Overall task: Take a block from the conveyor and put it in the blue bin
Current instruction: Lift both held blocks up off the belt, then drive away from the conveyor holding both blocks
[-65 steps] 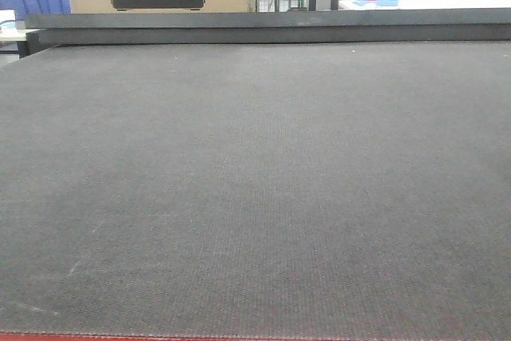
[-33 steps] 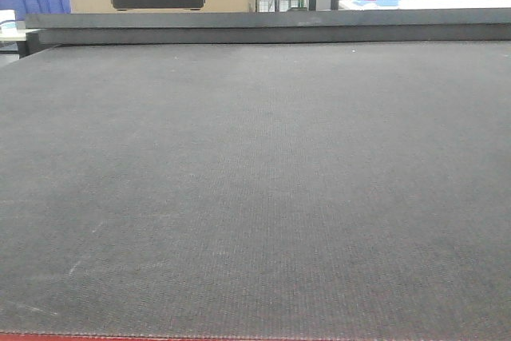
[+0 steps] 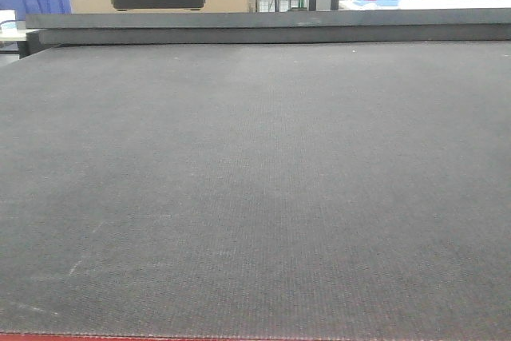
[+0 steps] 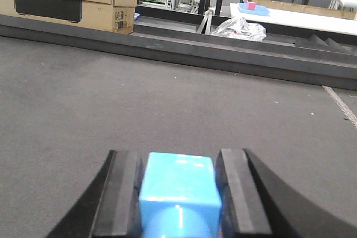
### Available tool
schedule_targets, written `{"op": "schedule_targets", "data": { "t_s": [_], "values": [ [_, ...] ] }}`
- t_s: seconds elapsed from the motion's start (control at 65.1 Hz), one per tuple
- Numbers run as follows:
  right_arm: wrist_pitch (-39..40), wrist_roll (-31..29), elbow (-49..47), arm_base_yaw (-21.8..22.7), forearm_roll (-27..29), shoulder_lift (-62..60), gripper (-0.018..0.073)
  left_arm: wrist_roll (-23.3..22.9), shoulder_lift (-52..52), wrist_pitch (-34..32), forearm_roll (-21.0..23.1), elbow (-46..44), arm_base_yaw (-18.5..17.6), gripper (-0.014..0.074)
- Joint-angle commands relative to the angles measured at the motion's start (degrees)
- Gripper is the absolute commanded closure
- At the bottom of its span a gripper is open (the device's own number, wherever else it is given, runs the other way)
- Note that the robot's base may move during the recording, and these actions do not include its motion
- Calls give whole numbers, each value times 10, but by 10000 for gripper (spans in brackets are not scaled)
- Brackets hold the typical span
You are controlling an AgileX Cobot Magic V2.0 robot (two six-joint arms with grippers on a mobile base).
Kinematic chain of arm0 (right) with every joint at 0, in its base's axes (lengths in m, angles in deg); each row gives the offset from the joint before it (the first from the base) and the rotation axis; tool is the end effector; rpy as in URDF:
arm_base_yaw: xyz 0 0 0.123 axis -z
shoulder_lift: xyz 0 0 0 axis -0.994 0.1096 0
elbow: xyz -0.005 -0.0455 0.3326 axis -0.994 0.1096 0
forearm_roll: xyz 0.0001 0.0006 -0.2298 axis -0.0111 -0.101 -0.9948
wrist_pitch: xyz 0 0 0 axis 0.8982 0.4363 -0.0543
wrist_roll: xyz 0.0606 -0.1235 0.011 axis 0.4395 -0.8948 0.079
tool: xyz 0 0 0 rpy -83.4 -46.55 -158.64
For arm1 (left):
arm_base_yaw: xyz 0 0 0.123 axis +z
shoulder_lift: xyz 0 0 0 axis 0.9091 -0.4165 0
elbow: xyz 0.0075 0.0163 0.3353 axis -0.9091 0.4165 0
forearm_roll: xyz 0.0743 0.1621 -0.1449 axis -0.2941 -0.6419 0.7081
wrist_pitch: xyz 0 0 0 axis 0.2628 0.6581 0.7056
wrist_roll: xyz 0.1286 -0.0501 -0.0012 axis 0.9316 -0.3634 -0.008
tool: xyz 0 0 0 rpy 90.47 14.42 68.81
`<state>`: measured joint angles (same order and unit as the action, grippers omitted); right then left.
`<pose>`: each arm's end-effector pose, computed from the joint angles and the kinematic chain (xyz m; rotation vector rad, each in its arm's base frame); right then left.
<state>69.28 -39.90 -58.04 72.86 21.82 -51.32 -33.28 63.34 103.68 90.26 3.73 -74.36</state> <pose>0.0657 0.0037 0.3562 -0.1611 1.6762 0.0443 0.0605 -0.0112 0.3656 0.0677 1.6042 -0.1950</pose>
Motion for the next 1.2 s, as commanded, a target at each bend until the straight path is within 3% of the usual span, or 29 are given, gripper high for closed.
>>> {"op": "schedule_targets", "data": {
  "t_s": [0.0, 1.182],
  "values": [
    [14, -5, 2, 0, -5, -3, 720, 2, 4, -8, -2, 1, -4, 707],
    [14, -5, 2, 0, -5, -3, 720, 2, 7, -9, -2, 1, -4, 707]
  ]
}}
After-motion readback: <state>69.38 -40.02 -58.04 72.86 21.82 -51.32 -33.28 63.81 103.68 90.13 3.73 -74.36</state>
